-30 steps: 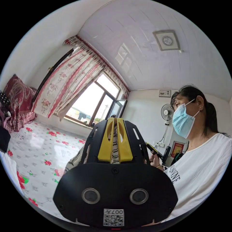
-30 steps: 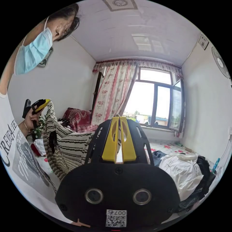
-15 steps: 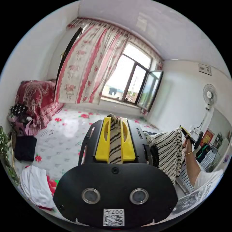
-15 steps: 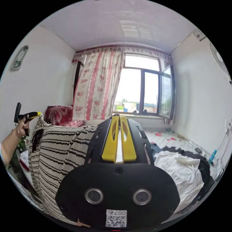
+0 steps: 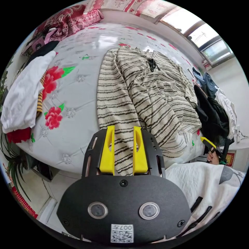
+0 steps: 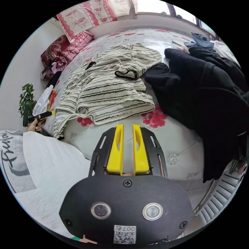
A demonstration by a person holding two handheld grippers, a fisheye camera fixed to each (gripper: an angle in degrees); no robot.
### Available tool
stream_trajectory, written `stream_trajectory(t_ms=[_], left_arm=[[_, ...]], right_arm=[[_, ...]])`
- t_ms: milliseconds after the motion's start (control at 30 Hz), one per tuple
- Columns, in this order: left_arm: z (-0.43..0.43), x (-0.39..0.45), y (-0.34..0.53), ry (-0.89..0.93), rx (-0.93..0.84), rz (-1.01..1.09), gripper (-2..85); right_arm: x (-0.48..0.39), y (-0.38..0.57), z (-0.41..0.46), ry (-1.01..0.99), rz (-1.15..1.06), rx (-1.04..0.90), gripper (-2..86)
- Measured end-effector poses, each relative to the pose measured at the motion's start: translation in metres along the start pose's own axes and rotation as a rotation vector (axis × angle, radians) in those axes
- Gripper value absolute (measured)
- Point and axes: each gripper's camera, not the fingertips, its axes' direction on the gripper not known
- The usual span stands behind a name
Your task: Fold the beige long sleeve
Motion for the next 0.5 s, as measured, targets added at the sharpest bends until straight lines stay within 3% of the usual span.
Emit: stream_trajectory(t_ms=[100, 300, 367, 500], left_arm=[[0.022, 0.014, -0.003, -0.03, -0.062, 0.007, 11.0], [0.036, 0.058, -0.033, -0.29, -0.097, 0.233, 4.1], [0.038, 0.044, -0.053, -0.508, -0.137, 0.182, 0.2], [-0.013, -0.006, -0.081, -0.564, -0.024, 0.012, -0.1]], right_arm=[[-0.015, -0.031, 0.002, 0.052, -0.078, 0.013, 5.0], [-0.032, -0.133, 0.005, 0.107, -0.165, 0.045, 6.7], [-0.038, -0.162, 0.013, 0.126, -0.19, 0.034, 7.0], [-0.052, -0.218, 0.036, 0.211, -0.256, -0.013, 7.6]])
